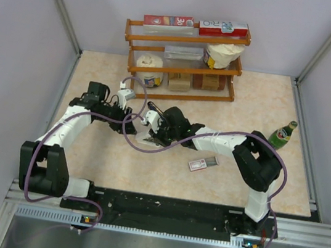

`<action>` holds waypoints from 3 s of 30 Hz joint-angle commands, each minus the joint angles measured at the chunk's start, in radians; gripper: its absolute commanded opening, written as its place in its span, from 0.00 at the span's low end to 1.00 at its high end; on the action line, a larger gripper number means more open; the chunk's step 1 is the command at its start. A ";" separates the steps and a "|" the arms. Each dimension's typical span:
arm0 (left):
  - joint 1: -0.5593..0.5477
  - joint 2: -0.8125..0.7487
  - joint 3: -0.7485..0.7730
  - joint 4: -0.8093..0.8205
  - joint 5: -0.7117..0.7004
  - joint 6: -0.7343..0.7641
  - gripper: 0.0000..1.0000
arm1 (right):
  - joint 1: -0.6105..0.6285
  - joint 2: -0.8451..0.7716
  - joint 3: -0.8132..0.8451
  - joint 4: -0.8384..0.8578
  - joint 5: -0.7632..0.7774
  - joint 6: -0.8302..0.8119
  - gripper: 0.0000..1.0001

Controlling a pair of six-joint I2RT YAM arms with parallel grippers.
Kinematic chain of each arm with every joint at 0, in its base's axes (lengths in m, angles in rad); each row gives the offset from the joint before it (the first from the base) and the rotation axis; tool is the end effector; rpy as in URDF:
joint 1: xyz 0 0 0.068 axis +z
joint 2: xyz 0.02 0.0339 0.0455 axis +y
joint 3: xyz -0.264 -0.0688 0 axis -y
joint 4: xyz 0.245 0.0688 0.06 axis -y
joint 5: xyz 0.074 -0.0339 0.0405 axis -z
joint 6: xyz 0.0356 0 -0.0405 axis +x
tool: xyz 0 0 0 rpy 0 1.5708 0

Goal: Load the staples into the stapler

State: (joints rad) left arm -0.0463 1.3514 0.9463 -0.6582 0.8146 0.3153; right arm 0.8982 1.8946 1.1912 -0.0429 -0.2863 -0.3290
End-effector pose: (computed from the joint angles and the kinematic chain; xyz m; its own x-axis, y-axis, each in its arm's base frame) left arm 0.2577 -0.0379 0.2437 -0.7106 0.2459 -0.6592 0.6367 0.6235 -0.4537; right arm 0.2470 0.3262 0.1776 -0.1161 -0.6433 -0.7568 -0.9690 0.2405 -0.0558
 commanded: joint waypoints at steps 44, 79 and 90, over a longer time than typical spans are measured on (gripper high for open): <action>-0.076 0.086 0.016 0.120 -0.114 0.028 0.51 | -0.035 -0.036 0.183 -0.049 -0.134 0.174 0.23; -0.086 0.080 0.014 0.095 -0.130 0.048 0.51 | -0.035 -0.022 -0.002 -0.120 -0.050 0.090 0.06; -0.092 0.092 0.020 0.094 -0.127 0.053 0.51 | -0.036 -0.135 0.123 -0.166 -0.117 0.105 0.17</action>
State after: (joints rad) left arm -0.1326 1.4395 0.9463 -0.5777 0.6716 0.3435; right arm 0.8677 1.8137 1.2762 -0.0727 -0.3874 -0.2272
